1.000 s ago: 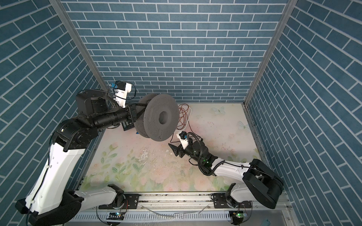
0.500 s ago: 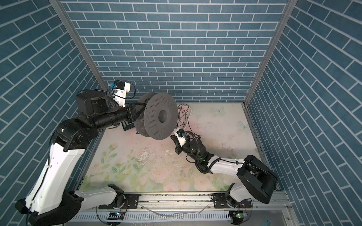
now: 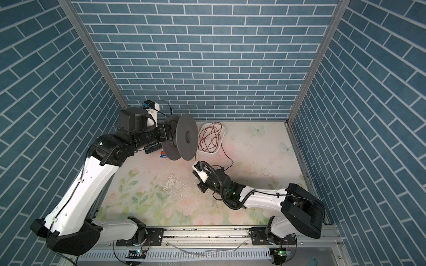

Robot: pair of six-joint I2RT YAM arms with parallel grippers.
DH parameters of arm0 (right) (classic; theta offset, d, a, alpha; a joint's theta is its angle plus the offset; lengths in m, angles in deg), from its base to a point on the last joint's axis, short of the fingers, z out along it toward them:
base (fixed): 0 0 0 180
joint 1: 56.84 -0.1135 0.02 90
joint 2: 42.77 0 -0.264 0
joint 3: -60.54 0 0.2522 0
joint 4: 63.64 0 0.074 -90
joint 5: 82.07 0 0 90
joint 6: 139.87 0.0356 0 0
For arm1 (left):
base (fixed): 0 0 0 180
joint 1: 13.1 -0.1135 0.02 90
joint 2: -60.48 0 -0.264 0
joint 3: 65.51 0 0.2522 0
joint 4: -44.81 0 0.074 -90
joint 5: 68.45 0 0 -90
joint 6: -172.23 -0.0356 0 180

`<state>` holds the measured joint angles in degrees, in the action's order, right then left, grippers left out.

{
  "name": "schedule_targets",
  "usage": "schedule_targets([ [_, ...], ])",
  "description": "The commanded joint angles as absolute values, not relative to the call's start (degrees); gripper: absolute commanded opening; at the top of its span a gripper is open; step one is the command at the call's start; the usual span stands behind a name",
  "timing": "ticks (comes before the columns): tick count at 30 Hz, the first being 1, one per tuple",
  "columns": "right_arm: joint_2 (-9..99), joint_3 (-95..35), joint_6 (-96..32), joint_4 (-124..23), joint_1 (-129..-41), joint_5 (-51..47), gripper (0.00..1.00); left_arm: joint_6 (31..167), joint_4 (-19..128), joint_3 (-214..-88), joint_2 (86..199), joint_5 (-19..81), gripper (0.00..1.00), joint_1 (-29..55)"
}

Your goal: Wrap the cables

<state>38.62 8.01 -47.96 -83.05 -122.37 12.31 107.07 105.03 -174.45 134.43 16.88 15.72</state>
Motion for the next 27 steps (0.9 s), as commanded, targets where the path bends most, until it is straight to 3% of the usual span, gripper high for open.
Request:
schedule_targets([
  [1, 37.44, 2.53, -52.87, -74.18, -125.19, 9.74, 0.0, 107.02, 97.31, -171.57, 132.19, 7.97, 0.0, 16.18],
  [6, 37.97, -7.87, -50.95, -62.05, -126.34, -2.97, 0.0, 104.56, 95.18, -166.23, 132.58, -3.04, 0.0, 19.48],
  [9, 35.54, -9.79, -47.24, -61.64, -126.56, -5.61, 0.0, 104.6, 93.54, -162.29, 133.42, -5.43, 0.0, 20.53],
  [15, 31.77, -17.08, -44.57, -48.59, -126.27, 2.41, 0.0, 105.05, 93.09, -155.4, 133.25, -8.86, 0.0, 23.02],
  [19, 31.0, -20.99, -43.6, -41.91, -125.4, 12.83, 0.0, 106.75, 92.13, -150.98, 132.63, -7.64, 0.0, 24.25],
  [27, 30.95, -25.36, -43.37, -33.11, -118.52, 17.19, 0.0, 107.03, 92.46, -145.39, 130.89, -4.64, 0.0, 26.66],
])
